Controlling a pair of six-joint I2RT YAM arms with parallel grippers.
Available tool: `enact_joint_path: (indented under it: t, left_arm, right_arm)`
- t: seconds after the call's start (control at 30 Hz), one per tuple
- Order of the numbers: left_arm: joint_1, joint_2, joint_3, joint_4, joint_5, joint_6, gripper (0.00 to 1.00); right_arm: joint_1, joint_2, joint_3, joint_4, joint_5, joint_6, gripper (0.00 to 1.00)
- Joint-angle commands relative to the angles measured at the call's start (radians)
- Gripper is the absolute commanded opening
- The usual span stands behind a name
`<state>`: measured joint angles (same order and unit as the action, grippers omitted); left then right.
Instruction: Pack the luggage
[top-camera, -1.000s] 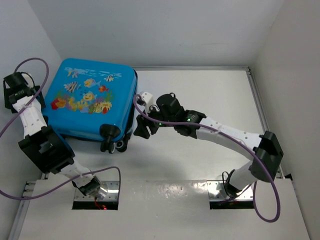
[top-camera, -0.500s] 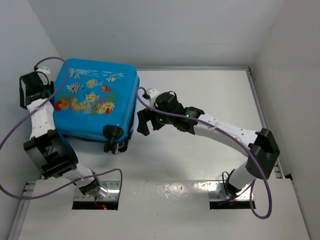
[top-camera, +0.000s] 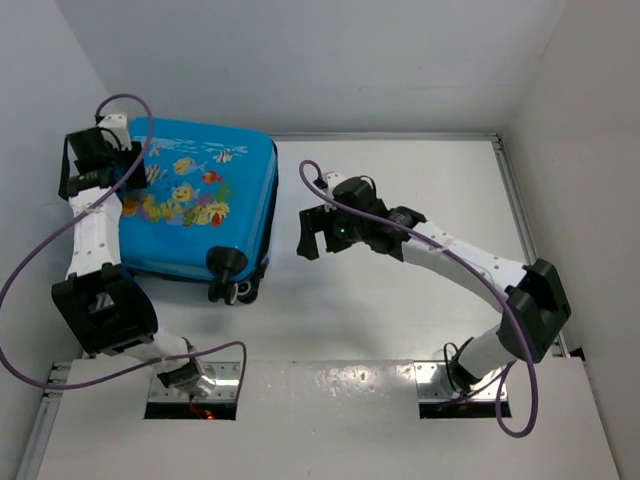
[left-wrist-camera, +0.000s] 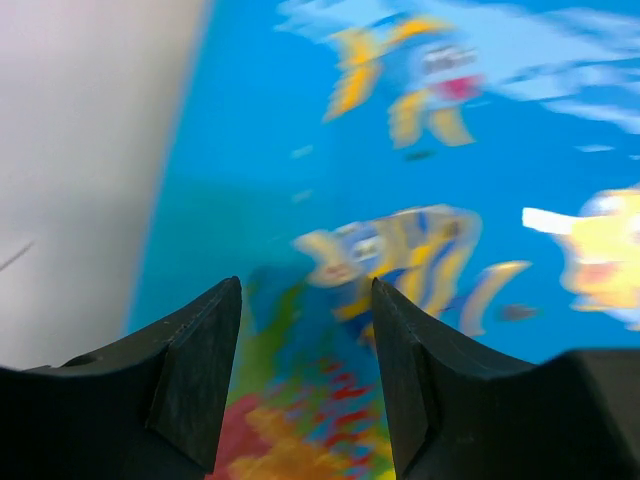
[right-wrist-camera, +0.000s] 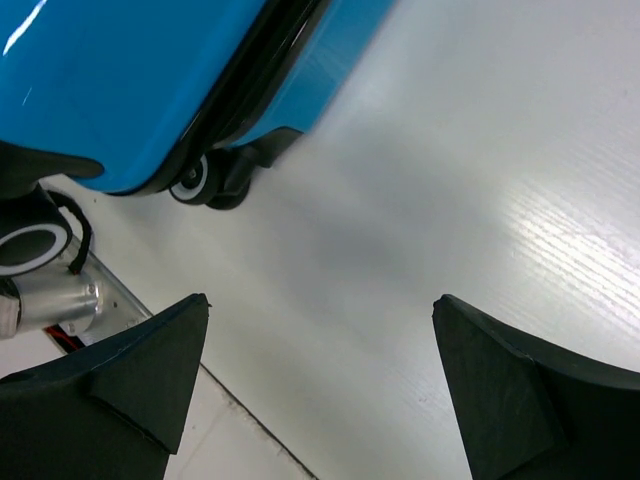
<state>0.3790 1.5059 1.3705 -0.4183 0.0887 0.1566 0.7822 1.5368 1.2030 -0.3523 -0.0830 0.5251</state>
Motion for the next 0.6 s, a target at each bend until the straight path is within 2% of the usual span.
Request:
enact_joint_path:
  t: [0.0,0.1,0.23,0.33,0.47,0.57]
  left_arm:
    - [0.070,0.019,0.036,-0.251,-0.113,-0.011,0.59]
    - [0.136,0.037,0.119,-0.251,-0.213,0.023,0.59]
    - [0.248,0.114,0.157,-0.260,-0.202,0.095,0.59]
    - [0.313,0.220,0.194,-0.309,-0.114,0.139,0.59]
    - [0.354,0.358,0.281,-0.431,0.134,0.276,0.57]
    - [0.354,0.438,0.297,-0.490,0.181,0.337,0.54]
  right_arm:
    - [0.002,-0.060,-0.032,0.055,-0.037,-0.014,0.93]
    - [0.002,-0.066,-0.045,0.072,-0.043,-0.023,0.93]
    - [0.008,-0.044,-0.022,0.073,-0.034,-0.031,0.93]
    - [0.006,-0.020,0.007,0.069,-0.034,-0.037,0.93]
    - [0.008,0.011,0.049,0.055,-0.044,-0.045,0.93]
    - [0.003,0.013,0.058,0.056,-0.063,-0.050,0.93]
